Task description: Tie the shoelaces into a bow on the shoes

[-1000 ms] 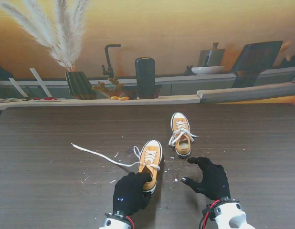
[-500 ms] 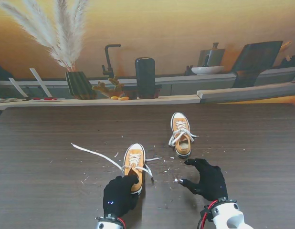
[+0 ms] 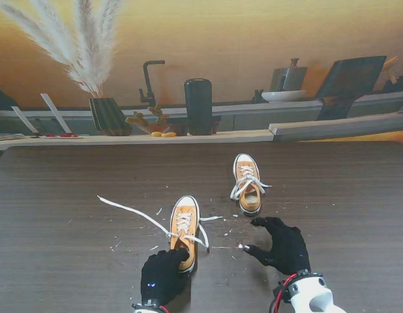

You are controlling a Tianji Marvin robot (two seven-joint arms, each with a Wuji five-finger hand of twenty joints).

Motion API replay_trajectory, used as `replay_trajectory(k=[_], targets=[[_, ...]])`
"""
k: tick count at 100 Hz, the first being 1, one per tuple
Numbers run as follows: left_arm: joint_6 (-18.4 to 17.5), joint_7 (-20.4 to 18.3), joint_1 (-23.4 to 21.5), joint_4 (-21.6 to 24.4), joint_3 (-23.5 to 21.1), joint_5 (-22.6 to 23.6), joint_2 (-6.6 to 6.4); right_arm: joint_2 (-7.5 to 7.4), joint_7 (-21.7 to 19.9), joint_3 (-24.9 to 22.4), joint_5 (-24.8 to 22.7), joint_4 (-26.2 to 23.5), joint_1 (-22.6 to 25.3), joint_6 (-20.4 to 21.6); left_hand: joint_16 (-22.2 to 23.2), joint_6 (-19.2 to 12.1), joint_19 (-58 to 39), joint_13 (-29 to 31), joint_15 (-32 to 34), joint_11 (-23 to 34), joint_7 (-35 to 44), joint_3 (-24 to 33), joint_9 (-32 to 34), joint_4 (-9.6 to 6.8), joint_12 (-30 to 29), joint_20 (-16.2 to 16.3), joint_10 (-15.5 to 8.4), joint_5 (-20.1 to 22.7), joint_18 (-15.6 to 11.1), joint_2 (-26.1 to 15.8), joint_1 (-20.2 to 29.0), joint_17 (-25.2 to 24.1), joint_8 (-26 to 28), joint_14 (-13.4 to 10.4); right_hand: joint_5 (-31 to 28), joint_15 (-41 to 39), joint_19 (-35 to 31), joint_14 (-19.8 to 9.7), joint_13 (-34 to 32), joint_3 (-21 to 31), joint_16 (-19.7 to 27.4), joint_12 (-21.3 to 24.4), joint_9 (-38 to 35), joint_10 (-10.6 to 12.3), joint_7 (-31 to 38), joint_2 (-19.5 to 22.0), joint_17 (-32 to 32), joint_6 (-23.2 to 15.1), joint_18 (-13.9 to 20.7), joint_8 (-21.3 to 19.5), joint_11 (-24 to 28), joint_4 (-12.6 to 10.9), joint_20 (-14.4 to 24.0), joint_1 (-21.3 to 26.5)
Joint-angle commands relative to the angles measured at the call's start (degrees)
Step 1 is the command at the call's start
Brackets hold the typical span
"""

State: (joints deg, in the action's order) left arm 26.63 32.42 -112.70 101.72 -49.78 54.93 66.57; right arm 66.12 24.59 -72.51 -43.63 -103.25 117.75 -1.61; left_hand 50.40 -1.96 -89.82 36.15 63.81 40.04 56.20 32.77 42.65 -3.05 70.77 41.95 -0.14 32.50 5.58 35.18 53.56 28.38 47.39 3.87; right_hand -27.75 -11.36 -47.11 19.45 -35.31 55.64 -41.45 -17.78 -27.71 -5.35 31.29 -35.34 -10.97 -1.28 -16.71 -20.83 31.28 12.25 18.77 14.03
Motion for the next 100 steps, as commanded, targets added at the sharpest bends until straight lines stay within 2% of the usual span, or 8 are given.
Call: replay_trajectory(k=[1, 4, 8, 26, 42, 66, 78, 100], targets=[[0.7, -1.6, -1.2, 1.5, -0.2, 0.9, -0.62, -0.22, -0.8, 0.0, 0.0, -0.3, 0.1, 0.1, 1.6, -4.5, 0.8, -3.0, -3.4, -0.7, -4.5, -3.0, -4.3, -2.63, -5.1, 2.1, 3.5, -2.4, -4.1, -1.9, -2.3, -1.5, -3.5, -2.7, -1.4, -0.4, -0.8, 1.5, -1.1, -0.9, -0.7, 0.3, -0.4, -0.7, -0.4, 0.4, 0.1, 0.8, 0.9, 1.2, 0.4, -1.9, -0.9, 1.0], [1.1, -2.4, -1.6, 2.1, -0.4, 1.4, -0.88, -0.22, -0.8, 0.1, 0.0, -0.3, 0.1, 0.1, 1.8, -3.6, 1.6, -4.0, -4.1, -1.0, -8.4, -5.6, -7.1, -3.11, -16.5, 2.8, 3.7, -2.4, -4.4, -3.3, -4.7, -2.3, -5.5, -3.1, -1.4, -0.3, -0.8, 1.4, -1.1, -0.9, -0.7, 0.3, -0.3, -0.7, -0.4, 0.5, 0.1, 0.8, 0.9, 1.2, 0.4, -1.9, -0.9, 1.0], [1.4, -3.2, -2.2, 2.8, -0.6, 2.3, -1.19, -0.22, -0.8, 0.1, -0.1, -0.3, 0.1, 0.1, 1.8, -2.4, 2.0, -4.8, -4.6, -4.6, -12.9, -7.8, -8.6, -3.15, -21.6, 3.0, 4.3, -2.0, -4.9, -5.6, -8.1, -2.8, -8.4, -4.2, -1.5, -0.4, -0.8, 1.5, -1.2, -0.9, -0.7, 0.3, -0.4, -0.7, -0.4, 0.4, 0.2, 0.8, 0.9, 1.2, 0.4, -1.9, -0.9, 1.0], [1.2, -5.5, -4.4, 5.5, -1.8, 3.7, -1.93, -0.24, -0.8, 0.3, -0.1, -0.3, 0.0, 0.1, 1.7, 1.9, 3.1, -6.5, -6.1, -17.9, -30.2, -18.4, -10.8, -4.18, -36.0, 3.6, 5.1, -0.2, -4.8, -12.4, -12.7, -4.2, -20.4, -3.6, -1.3, -0.3, -0.8, 1.5, -1.2, -0.8, -0.7, 0.3, -0.3, -0.7, -0.4, 0.3, 0.1, 0.7, 0.9, 1.2, 0.4, -1.9, -0.9, 1.0], [0.2, -9.6, -6.8, 8.9, -3.3, 4.5, -2.79, -0.27, -0.9, 0.4, -0.2, -0.2, -0.1, 0.0, 1.0, 5.6, 9.0, -13.1, -12.6, -27.8, -42.7, -29.1, -15.0, -4.24, -46.3, 4.5, 7.2, -0.7, -2.2, -22.6, -14.0, -11.3, -30.5, 0.5, -1.3, -0.3, -0.8, 1.5, -1.2, -0.7, -0.7, 0.3, -0.3, -0.7, -0.4, 0.3, 0.1, 0.7, 0.9, 1.1, 0.4, -1.9, -0.9, 1.0], [-4.2, -13.6, -8.9, 12.1, -5.3, 2.5, -3.33, -0.25, -0.8, 0.4, -0.2, -0.3, 0.0, 0.0, -2.7, 6.9, 16.4, -16.5, -21.2, -34.5, -49.3, -32.3, -20.2, -3.13, -53.0, 3.1, 6.7, -4.8, 0.8, -28.2, -16.9, -16.2, -36.0, 3.3, -1.3, -0.3, -0.8, 1.5, -1.1, -0.7, -0.7, 0.3, -0.4, -0.7, -0.4, 0.3, 0.1, 0.7, 0.9, 1.1, 0.4, -1.9, -0.9, 1.0], [-6.1, -10.2, -9.2, 11.7, -5.6, 2.7, -2.98, -0.22, -0.6, 0.2, -0.2, -0.3, 0.1, 0.1, -3.5, 3.9, 17.5, -16.4, -22.4, -33.7, -46.8, -32.2, -19.6, -3.42, -52.6, 3.0, 6.1, -5.2, 1.0, -28.4, -16.7, -16.6, -34.5, 3.3, -1.3, -0.4, -0.8, 1.6, -1.2, -0.7, -0.7, 0.3, -0.3, -0.7, -0.3, 0.3, 0.1, 0.8, 0.9, 1.1, 0.4, -1.9, -0.9, 1.0], [-12.7, -2.4, -11.0, 12.9, -8.0, 3.3, -2.31, -0.27, -0.7, 0.3, -0.3, -0.2, 0.0, 0.3, -8.6, 3.0, 20.7, -13.5, -29.2, -31.3, -42.8, -31.1, -14.2, -4.53, -50.6, 1.6, 6.4, -1.1, 3.3, -27.1, -14.6, -16.8, -31.2, 4.9, -1.4, -0.3, -0.8, 1.4, -1.3, -0.7, -0.6, 0.3, -0.6, -0.7, -0.3, 0.2, 0.1, 0.6, 0.9, 1.1, 0.5, -1.9, -0.9, 1.0]])
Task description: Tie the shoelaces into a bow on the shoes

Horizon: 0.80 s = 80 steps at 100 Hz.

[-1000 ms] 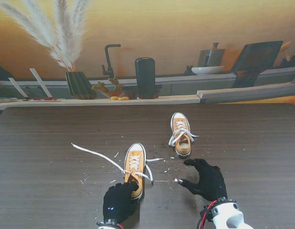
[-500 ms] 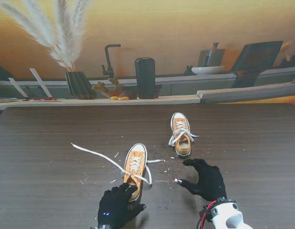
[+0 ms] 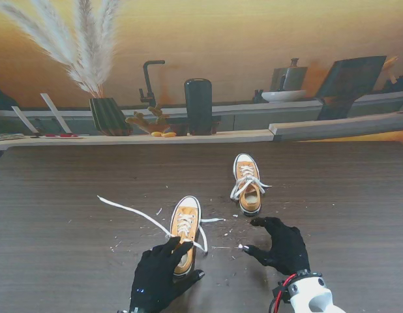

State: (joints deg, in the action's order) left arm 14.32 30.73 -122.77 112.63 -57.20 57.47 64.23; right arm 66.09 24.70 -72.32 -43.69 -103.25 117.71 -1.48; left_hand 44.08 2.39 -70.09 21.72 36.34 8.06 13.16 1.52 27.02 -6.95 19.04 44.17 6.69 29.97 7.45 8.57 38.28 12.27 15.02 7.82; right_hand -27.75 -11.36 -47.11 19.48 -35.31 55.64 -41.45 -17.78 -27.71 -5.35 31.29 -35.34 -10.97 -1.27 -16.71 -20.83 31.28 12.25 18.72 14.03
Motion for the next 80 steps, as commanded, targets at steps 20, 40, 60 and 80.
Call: replay_trajectory(k=[20, 40, 60, 80], targets=[[-6.7, 8.1, -1.0, 1.9, -4.2, 0.8, 1.09, -0.38, -0.1, 1.5, -1.5, 0.3, -0.8, 0.4, -8.3, -2.3, 11.0, 3.2, -9.9, 2.0, 2.4, 1.3, 5.1, -1.18, 2.1, -5.2, -1.4, 4.3, 6.1, 0.6, 1.7, -2.1, 2.9, 2.2, -2.1, -0.5, -1.1, 1.3, -2.0, 0.0, -0.6, 0.2, -1.6, -0.8, 0.1, -0.8, -0.3, -0.4, 0.7, 0.9, 0.6, -2.0, -0.8, 1.2], [-22.2, 11.4, 1.7, -2.2, -11.3, -1.0, 1.55, -0.69, 0.6, 4.6, -3.7, 0.6, -2.4, -0.1, -11.2, -3.1, 18.4, 4.3, -15.0, 2.5, 3.8, 3.4, 6.8, -1.68, 2.3, -7.4, -2.3, 5.7, 7.8, 1.7, 3.1, -3.3, 3.5, 2.0, -2.9, -1.4, -1.9, 1.0, -3.0, 0.8, -1.3, 0.2, -2.9, -0.7, 0.6, -1.9, -1.5, -0.8, 0.5, 0.8, 0.7, -1.9, -0.6, 1.4], [-30.4, 6.9, 3.7, -7.3, -16.5, -4.3, 1.56, -1.47, -1.4, 8.4, -6.0, 0.7, -4.8, -0.8, -11.2, -4.3, 20.1, 4.8, -15.7, 2.7, 4.5, 4.7, 7.3, -1.70, 2.4, -7.5, -3.9, 5.6, 8.2, 3.4, 3.0, -3.7, 3.7, 1.4, -3.1, -2.0, -2.3, 0.8, -3.3, 1.5, -2.5, 0.1, -3.5, -0.6, 0.7, -2.4, -1.8, -0.8, 0.4, 0.8, 0.8, -1.8, -0.5, 1.2], [-34.6, 3.2, 5.9, -13.5, -20.3, -6.1, 1.35, -2.11, -3.1, 12.5, -8.1, 1.2, -7.6, -1.9, -11.2, -4.1, 22.4, 4.6, -16.6, 2.5, 4.4, 7.1, 6.6, -1.57, 2.3, -7.6, -4.4, 4.7, 8.4, 4.6, 2.7, -4.2, 3.3, 0.9, -3.1, -2.4, -2.6, 0.6, -3.3, 2.0, -3.8, 0.1, -3.6, -0.5, 0.6, -2.7, -2.1, -0.6, 0.3, 0.9, 0.8, -1.7, -0.6, 0.8]])
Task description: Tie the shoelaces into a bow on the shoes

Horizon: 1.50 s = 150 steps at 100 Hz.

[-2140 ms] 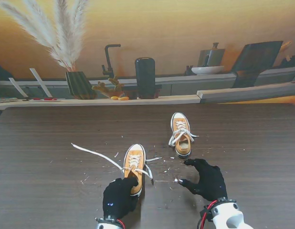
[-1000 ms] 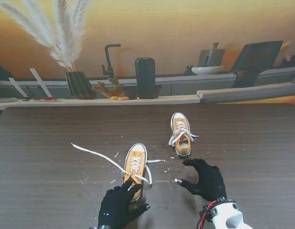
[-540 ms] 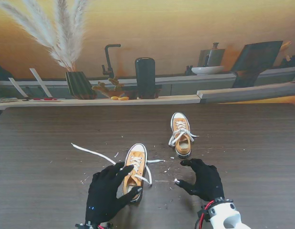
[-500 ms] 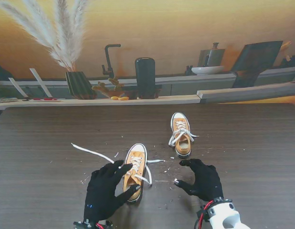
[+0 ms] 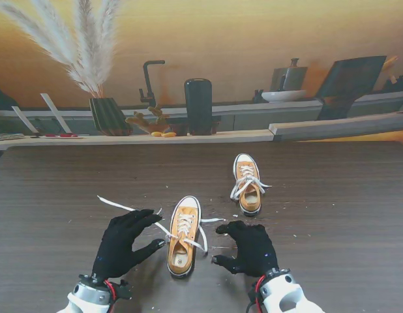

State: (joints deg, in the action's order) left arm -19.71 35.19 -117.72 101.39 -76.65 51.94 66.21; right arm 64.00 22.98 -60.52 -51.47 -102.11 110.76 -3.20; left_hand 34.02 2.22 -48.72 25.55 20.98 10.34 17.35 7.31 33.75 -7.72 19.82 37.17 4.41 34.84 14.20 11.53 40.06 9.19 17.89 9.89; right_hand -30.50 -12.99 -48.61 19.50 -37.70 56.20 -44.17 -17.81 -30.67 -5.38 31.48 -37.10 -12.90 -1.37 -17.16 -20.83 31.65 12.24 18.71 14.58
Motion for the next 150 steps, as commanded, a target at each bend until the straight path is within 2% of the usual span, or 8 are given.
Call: replay_trajectory(k=[1, 27, 75, 101, 108, 115, 130, 150], targets=[[-0.7, -1.4, 1.0, -2.6, -1.0, -0.6, -0.65, -0.04, -1.4, 0.8, -0.4, 0.1, -0.8, -0.3, -1.2, -4.0, 1.1, 0.8, -1.3, 0.2, 0.2, 1.4, -0.1, -0.79, 1.5, -0.5, -2.1, -0.1, 1.7, 1.6, 0.9, -1.1, 0.5, -1.2, -0.4, -0.8, -1.1, 0.6, -1.0, 1.5, -1.1, 0.1, -0.7, -0.5, 0.5, -1.0, -0.2, -0.5, 0.7, 0.9, 0.5, -1.7, -0.6, 0.3], [0.0, -4.6, 3.6, -8.5, -3.1, -1.5, -1.08, 0.12, -1.3, 5.9, -0.4, 3.1, -4.6, -3.5, -1.1, -3.9, 2.2, 0.7, -1.4, 0.4, 0.4, 3.0, -0.7, -0.71, 1.5, -0.4, -2.3, -0.6, 1.8, 1.7, 0.6, -1.3, 0.3, -1.4, -0.4, -0.9, -1.4, 0.4, -1.0, 2.3, -2.4, -0.1, -0.6, -0.6, 0.5, -1.8, -0.3, 0.0, 0.6, 1.0, 0.8, -1.6, -0.7, 0.6], [0.6, -3.5, 3.8, -10.2, -3.3, -1.9, -0.89, 1.52, 1.5, 15.0, 1.3, 11.8, -13.5, -8.2, -0.9, -3.7, 2.4, 1.0, -0.8, 1.0, 1.2, 5.5, -0.7, -0.37, 1.6, 0.3, -2.3, -0.6, 1.8, 1.9, 0.0, -1.1, 0.1, -1.4, -2.1, -2.3, -3.4, -0.4, -2.6, 5.9, -6.5, -0.8, -1.6, -0.9, 2.1, -4.5, -1.7, 0.4, 0.3, 0.9, 2.6, -1.6, -0.8, 1.6], [-0.7, -2.4, 4.2, -10.9, -2.8, -2.0, -0.76, 3.26, 4.4, 18.9, 4.1, 16.3, -17.9, -8.6, -0.9, -3.8, 2.3, 1.1, -0.5, 1.1, 1.6, 6.3, -0.6, -0.14, 1.6, 0.6, -2.3, -0.3, 1.9, 1.7, -0.4, -0.9, 0.1, -1.5, -13.3, -3.2, -5.7, -1.0, -6.2, 10.4, -8.9, -1.4, -7.7, -0.3, 9.3, -5.4, -4.5, -3.4, -0.5, -2.6, 4.3, -2.4, -1.0, 6.0], [-1.0, -2.2, 4.3, -11.0, -2.6, -1.9, -0.77, 3.94, 5.7, 19.1, 5.6, 17.3, -18.3, -7.8, -0.8, -3.8, 2.3, 1.1, -0.4, 1.1, 1.6, 6.4, -0.6, -0.09, 1.6, 0.7, -2.3, -0.3, 1.9, 1.5, -0.5, -0.9, 0.1, -1.5, -15.8, -3.3, -6.6, -1.0, -7.7, 10.1, -8.8, -1.6, -10.4, 0.0, 15.9, -7.3, -5.6, -5.8, -1.0, -0.3, 4.7, 5.2, -1.4, 9.3], [-1.2, -2.1, 4.3, -11.0, -2.4, -1.8, -0.78, 4.40, 6.8, 19.1, 6.5, 17.8, -18.5, -7.0, -0.9, -3.8, 2.3, 1.2, -0.4, 1.1, 1.7, 6.5, -0.5, -0.03, 1.6, 0.7, -2.3, -0.2, 1.8, 1.4, -0.6, -1.0, 0.1, -1.5, -17.8, -3.6, -7.2, -1.0, -9.2, 9.4, -8.0, -1.7, -14.1, 0.7, 25.9, -9.3, -6.7, -9.7, -1.3, 3.5, 5.2, 7.3, -1.4, 12.3], [-1.5, -1.9, 4.4, -11.1, -2.2, -1.8, -0.77, 5.05, 8.8, 18.1, 8.0, 17.7, -18.1, -4.8, -0.9, -4.0, 2.3, 1.2, -0.4, 1.2, 1.9, 6.6, -0.5, 0.04, 1.6, 0.8, -2.3, 0.0, 1.8, 0.8, -0.8, -0.9, 0.1, -1.5, -26.5, -3.9, -8.1, -0.9, -12.3, 11.9, -6.7, -1.8, -20.0, 1.9, 31.4, -8.8, -8.7, -14.0, -1.8, 0.0, 6.1, 6.2, -1.1, 14.9], [-1.8, -1.2, 4.5, -11.3, -2.1, -1.9, -0.65, 5.47, 9.1, 14.8, 11.8, 14.5, -15.5, 0.0, -0.8, -4.0, 2.2, 1.3, -0.2, 1.3, 2.3, 6.7, -0.3, 0.11, 1.6, 0.8, -2.3, 0.4, 1.9, 0.2, -1.0, -0.9, 0.2, -1.4, -22.5, -3.2, -7.6, -0.4, -13.1, 14.6, -2.3, -2.2, -20.5, 1.2, 32.8, -5.6, -8.1, -9.2, -0.9, -10.0, 7.2, 5.8, -1.7, 14.3]])
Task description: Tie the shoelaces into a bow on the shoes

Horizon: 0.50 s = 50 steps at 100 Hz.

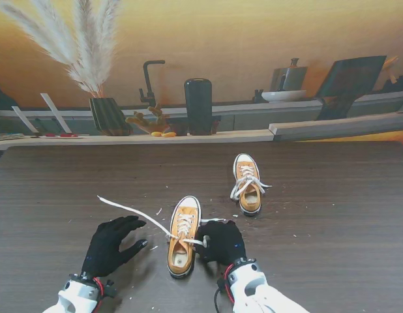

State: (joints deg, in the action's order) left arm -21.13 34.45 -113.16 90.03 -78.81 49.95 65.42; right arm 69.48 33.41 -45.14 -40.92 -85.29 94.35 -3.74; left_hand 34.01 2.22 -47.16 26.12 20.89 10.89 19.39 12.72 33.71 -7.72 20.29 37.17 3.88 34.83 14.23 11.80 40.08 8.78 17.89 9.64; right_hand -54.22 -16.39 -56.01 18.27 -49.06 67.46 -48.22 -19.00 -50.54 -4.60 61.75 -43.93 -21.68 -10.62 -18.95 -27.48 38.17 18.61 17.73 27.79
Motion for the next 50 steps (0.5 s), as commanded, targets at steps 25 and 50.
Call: replay_trajectory(k=[25, 50], targets=[[-1.1, -0.3, 0.1, -0.1, 0.4, 0.0, 0.19, 0.77, -4.5, -3.7, 10.3, -6.6, 3.3, 6.6, -0.8, -4.0, 0.7, 0.9, 0.0, 0.8, 0.5, 1.0, -0.1, 0.27, 1.1, 0.8, -1.7, 0.5, 1.8, -0.5, -0.9, -0.4, 0.2, -1.2, 7.4, 3.7, 0.5, 3.6, -7.3, 1.7, 24.0, 2.0, -9.2, -1.9, 6.6, 6.0, 0.5, 2.4, 1.8, -7.7, -5.2, -0.6, -4.6, 3.0], [-2.0, -0.3, 0.4, -0.3, 0.6, 0.2, 0.12, 1.54, -7.8, -4.3, 19.1, -7.2, 3.0, 11.7, -0.9, -4.1, 0.7, 0.8, 0.0, 0.8, 0.6, 0.8, -0.2, 0.36, 1.1, 0.8, -1.9, 0.5, 1.9, -0.7, -0.9, -0.4, 0.2, -1.3, 8.2, 3.7, 0.1, 4.8, -9.7, 2.0, 29.7, 1.6, -15.0, -1.3, 8.7, 6.0, 0.6, 4.1, 0.6, -6.8, -2.9, -0.5, -4.8, 3.0]])
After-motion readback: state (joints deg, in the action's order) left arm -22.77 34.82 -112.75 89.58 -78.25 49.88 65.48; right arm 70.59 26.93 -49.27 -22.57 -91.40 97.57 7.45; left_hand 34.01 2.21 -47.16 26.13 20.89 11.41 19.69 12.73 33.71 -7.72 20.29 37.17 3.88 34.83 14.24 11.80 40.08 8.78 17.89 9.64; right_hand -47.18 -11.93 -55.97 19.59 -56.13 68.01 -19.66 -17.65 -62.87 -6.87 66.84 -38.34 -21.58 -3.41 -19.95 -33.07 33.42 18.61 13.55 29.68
